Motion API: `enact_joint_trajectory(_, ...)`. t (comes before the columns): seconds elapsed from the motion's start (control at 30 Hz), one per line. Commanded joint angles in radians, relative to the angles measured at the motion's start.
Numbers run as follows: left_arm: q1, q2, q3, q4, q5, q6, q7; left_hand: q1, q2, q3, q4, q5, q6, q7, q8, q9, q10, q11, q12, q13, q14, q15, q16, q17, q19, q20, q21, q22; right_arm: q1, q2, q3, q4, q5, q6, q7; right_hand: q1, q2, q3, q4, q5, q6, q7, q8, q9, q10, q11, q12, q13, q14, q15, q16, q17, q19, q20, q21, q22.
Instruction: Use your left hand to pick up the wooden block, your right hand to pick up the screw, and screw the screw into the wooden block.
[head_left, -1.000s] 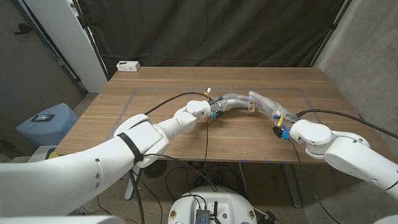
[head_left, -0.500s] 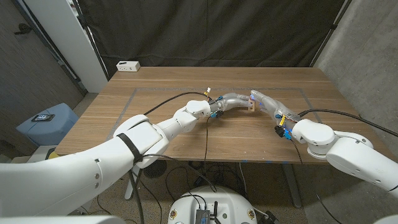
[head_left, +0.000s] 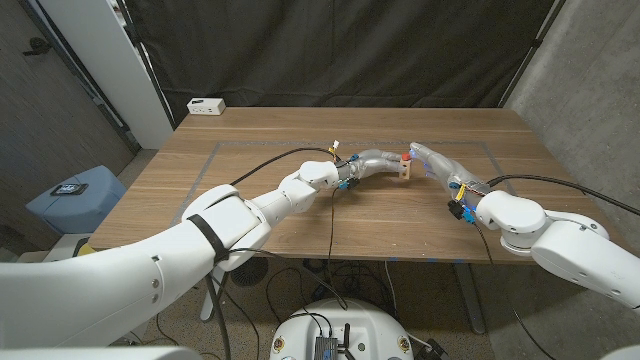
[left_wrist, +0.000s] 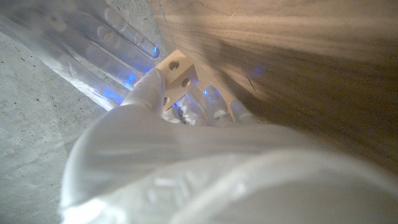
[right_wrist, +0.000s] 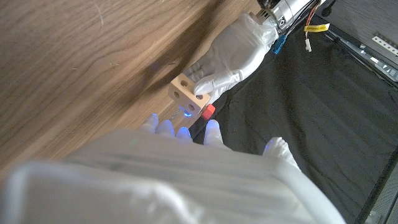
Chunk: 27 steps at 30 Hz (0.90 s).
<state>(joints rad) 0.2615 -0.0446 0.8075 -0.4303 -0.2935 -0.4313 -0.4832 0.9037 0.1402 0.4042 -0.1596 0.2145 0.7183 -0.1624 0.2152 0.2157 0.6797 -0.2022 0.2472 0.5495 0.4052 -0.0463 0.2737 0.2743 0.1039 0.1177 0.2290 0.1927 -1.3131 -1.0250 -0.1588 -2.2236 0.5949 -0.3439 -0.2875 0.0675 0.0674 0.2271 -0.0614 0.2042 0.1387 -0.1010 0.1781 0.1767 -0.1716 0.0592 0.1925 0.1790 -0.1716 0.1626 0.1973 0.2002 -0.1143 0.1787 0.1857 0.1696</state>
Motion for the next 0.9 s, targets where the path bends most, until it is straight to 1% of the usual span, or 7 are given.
enact_joint_trajectory(0.03, 0.016, 0.016, 0.001, -0.041, 0.003, 0.007, -0.001, -0.003, 0.005, 0.000, 0.006, 0.007, 0.011, 0.002, 0.004, 0.004, 0.007, 0.002, 0.007, 0.002, 0.011, -0.058, 0.004, 0.002, 0.004, 0.000, 0.005, 0.003, 0.010, 0.003, 0.002, 0.023, -0.006, 0.008, 0.024, -0.007, 0.005, 0.009, 0.002, 0.005, -0.004, 0.006, 0.004, 0.002, -0.169, 0.004, 0.002, 0.004, -0.196, 0.004, 0.007, 0.002, 0.004, 0.001, 0.007, 0.003)
enact_joint_trajectory(0.63, 0.037, 0.039, 0.005, -0.103, 0.004, 0.027, 0.002, -0.003, 0.006, 0.001, 0.006, 0.007, 0.012, 0.000, 0.004, 0.004, 0.006, 0.001, 0.006, 0.002, 0.010, -0.058, 0.004, 0.002, 0.004, 0.001, 0.005, 0.003, 0.025, 0.006, -0.007, 0.042, -0.012, 0.017, 0.039, -0.009, 0.003, 0.008, 0.003, 0.005, -0.017, 0.004, 0.001, 0.001, -0.175, 0.002, 0.000, 0.004, -0.201, 0.005, 0.005, 0.003, 0.003, 0.004, 0.006, 0.003)
enact_joint_trajectory(0.9, 0.048, 0.051, 0.006, -0.135, 0.003, 0.039, 0.007, -0.004, 0.006, 0.001, 0.006, 0.007, 0.011, 0.000, 0.004, 0.004, 0.007, 0.002, 0.007, 0.002, 0.010, -0.057, 0.004, 0.002, 0.003, 0.002, 0.005, 0.003, 0.043, 0.010, -0.022, 0.051, -0.010, 0.014, 0.052, -0.010, 0.002, 0.008, 0.003, 0.005, -0.020, 0.003, 0.001, 0.001, -0.174, 0.003, 0.000, 0.004, -0.201, 0.005, 0.005, 0.003, 0.003, 0.003, 0.006, 0.003)
